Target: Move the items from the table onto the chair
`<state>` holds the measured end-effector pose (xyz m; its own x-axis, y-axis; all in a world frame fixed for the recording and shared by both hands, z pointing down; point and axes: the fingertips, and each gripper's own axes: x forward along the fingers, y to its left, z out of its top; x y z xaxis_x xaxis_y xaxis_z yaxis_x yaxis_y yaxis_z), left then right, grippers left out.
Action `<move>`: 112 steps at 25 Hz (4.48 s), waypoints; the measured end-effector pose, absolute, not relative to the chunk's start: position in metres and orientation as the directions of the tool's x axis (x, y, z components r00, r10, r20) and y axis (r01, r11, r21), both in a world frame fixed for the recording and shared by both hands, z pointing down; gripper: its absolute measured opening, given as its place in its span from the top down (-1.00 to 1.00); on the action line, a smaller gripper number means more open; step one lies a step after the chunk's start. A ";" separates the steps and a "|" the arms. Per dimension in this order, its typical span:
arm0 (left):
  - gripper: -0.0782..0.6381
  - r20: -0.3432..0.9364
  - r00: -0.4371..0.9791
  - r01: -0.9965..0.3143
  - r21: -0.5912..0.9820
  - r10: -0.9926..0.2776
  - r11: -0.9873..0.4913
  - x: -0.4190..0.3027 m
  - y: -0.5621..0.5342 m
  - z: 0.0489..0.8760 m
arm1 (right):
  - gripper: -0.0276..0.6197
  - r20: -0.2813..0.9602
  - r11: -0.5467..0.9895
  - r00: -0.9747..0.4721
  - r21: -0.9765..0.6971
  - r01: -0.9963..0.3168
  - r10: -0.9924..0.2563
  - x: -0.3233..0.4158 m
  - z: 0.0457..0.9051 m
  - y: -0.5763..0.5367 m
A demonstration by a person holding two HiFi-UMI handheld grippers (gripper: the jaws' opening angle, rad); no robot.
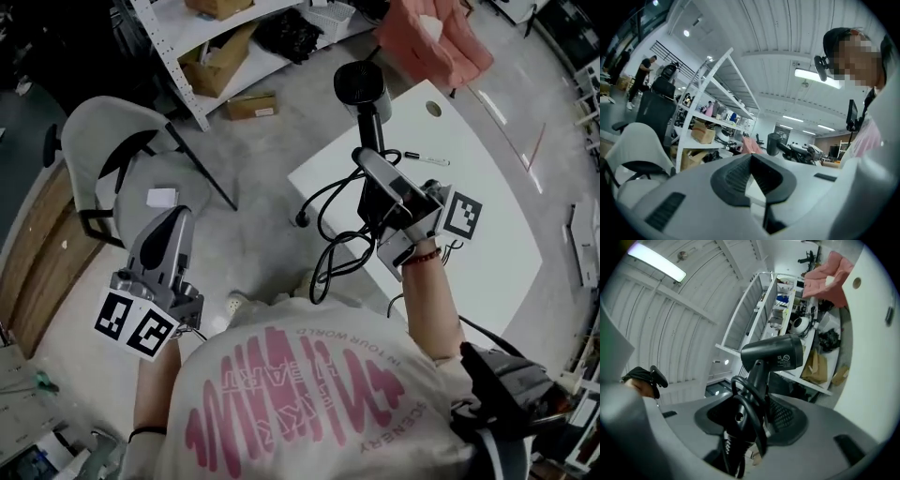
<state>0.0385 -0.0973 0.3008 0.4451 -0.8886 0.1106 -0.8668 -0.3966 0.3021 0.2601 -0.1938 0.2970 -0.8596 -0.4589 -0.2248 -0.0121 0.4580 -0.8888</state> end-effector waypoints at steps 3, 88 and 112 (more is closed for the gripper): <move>0.76 0.114 0.395 -0.892 0.287 -0.912 -0.350 -0.007 -0.070 0.287 | 0.25 -0.272 0.495 -0.887 -0.867 0.057 -0.374 0.200 0.264 -0.176; 0.76 0.528 -0.294 -0.480 0.639 -0.797 0.601 -0.381 -0.049 0.474 | 0.25 0.343 0.171 -0.823 -0.939 -0.297 0.453 -0.354 0.659 -0.206; 0.76 0.507 -0.388 -0.434 0.636 -0.770 0.638 -0.357 0.028 0.475 | 0.05 0.771 0.521 -0.538 -0.631 -0.575 0.340 -0.308 0.758 -0.191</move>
